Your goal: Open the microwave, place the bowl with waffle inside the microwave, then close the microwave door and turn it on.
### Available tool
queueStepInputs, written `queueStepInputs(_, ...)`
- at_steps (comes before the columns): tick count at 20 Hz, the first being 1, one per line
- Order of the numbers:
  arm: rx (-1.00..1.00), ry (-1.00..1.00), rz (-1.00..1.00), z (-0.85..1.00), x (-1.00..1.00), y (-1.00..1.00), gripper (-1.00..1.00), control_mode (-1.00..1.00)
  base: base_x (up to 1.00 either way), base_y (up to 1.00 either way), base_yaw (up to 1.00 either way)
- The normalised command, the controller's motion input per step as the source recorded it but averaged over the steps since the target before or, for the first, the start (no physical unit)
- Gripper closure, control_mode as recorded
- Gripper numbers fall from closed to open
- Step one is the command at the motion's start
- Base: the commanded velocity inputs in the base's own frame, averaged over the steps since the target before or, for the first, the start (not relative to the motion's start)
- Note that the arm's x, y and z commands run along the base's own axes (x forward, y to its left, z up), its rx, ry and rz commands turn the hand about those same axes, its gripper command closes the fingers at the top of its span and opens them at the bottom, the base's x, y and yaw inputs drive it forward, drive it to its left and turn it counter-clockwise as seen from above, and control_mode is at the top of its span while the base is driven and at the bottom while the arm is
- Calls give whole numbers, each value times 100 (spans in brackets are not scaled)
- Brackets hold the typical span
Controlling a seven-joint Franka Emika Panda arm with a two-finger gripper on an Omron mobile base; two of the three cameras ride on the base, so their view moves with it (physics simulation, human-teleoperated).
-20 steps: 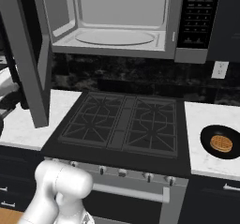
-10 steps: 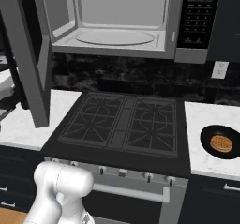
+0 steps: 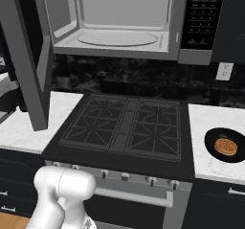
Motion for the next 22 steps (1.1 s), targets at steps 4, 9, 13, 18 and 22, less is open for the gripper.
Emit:
queueStepInputs(4,0,22,29,6,16,38,-100,-100,0,0,0)
queueStepInputs(9,0,-3,17,5,-4,43,-100,-100,0,0,0)
queueStepInputs(13,0,-26,0,24,-76,18,-100,-100,0,0,0)
queueStepInputs(18,0,-17,1,18,-83,28,-100,-100,0,0,0)
queueStepInputs(22,10,-8,11,39,-89,-24,-100,-100,0,0,0)
